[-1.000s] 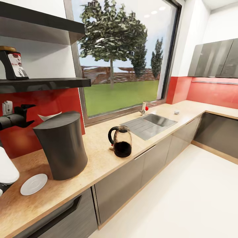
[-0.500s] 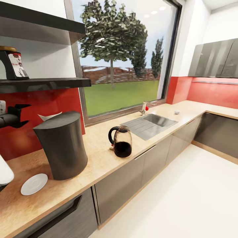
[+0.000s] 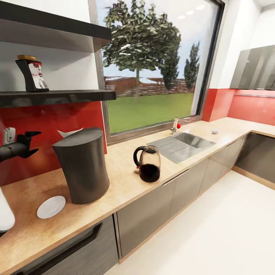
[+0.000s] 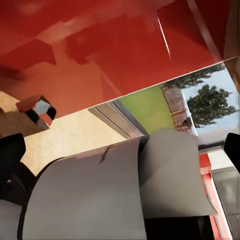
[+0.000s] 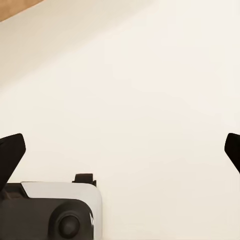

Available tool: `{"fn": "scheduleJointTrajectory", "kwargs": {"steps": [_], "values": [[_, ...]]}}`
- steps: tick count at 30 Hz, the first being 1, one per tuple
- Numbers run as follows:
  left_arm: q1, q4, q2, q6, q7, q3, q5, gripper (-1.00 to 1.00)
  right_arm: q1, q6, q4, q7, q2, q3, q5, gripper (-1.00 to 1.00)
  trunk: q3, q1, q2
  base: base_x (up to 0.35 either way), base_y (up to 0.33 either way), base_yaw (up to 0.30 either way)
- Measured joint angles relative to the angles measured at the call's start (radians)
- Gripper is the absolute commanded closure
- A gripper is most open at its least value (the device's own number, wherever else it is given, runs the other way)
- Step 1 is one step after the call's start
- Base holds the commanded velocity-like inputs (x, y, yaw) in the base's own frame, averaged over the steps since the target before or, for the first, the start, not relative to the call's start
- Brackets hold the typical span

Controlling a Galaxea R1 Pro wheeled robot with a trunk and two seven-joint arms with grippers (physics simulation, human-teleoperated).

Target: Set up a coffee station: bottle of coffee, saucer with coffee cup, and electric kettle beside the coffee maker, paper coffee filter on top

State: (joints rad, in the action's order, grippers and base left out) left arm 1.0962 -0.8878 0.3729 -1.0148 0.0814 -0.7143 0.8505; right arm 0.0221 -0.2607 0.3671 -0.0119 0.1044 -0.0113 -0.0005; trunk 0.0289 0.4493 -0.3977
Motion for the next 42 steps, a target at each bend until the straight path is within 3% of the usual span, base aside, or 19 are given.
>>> {"fn": "scheduleJointTrajectory", "kwargs": {"steps": [8,20,25,26,27,30,38,42], "values": [[-0.016,-0.002,-0.001,0.001,-0.033,0.045,0.003,-1.0,0.0,0.0,0.0,-0.001,0.0,0.0,0.0,-1.0,0.0,0.001,0.0,-0.188,0.0,0.006],[-0.019,-0.002,-0.002,0.0,-0.036,0.064,0.004,-1.0,0.0,0.0,0.0,-0.001,0.0,0.0,-0.001,-1.0,0.0,0.001,0.0,-0.322,-0.085,0.057],[-0.067,-0.002,-0.008,0.0,-0.041,0.084,0.005,-1.0,0.0,0.0,0.0,-0.001,0.0,0.0,-0.001,-1.0,0.0,0.001,0.0,-0.271,-0.197,0.211],[-0.134,-0.003,-0.033,0.001,-0.14,0.151,0.014,-1.0,0.0,0.0,0.0,-0.001,0.0,-0.001,-0.001,-1.0,0.0,0.0,-0.001,-0.211,-0.155,0.015],[-0.15,-0.002,-0.045,0.001,-0.159,0.164,0.017,-1.0,0.0,0.0,0.0,-0.001,0.0,-0.001,-0.001,-1.0,0.0,0.001,0.001,-0.204,-0.149,0.012],[-0.182,-0.002,-0.049,0.0,-0.193,0.19,0.019,-1.0,0.0,0.0,0.0,-0.001,0.0,-0.001,-0.001,-1.0,0.0,0.0,0.0,-0.153,-0.083,0.004],[-0.241,-0.003,-0.05,-0.002,-0.26,0.196,0.021,-1.0,0.0,-0.001,0.001,0.0,0.0,0.0,-0.001,-1.0,0.0,0.0,0.0,-0.04,-0.012,0.0],[-0.284,-0.002,-0.049,-0.002,-0.335,0.237,0.021,-1.0,0.0,0.0,0.001,0.0,0.0,-0.001,-0.001,-1.0,0.0,0.0,0.0,-0.003,-0.001,0.0]]}}
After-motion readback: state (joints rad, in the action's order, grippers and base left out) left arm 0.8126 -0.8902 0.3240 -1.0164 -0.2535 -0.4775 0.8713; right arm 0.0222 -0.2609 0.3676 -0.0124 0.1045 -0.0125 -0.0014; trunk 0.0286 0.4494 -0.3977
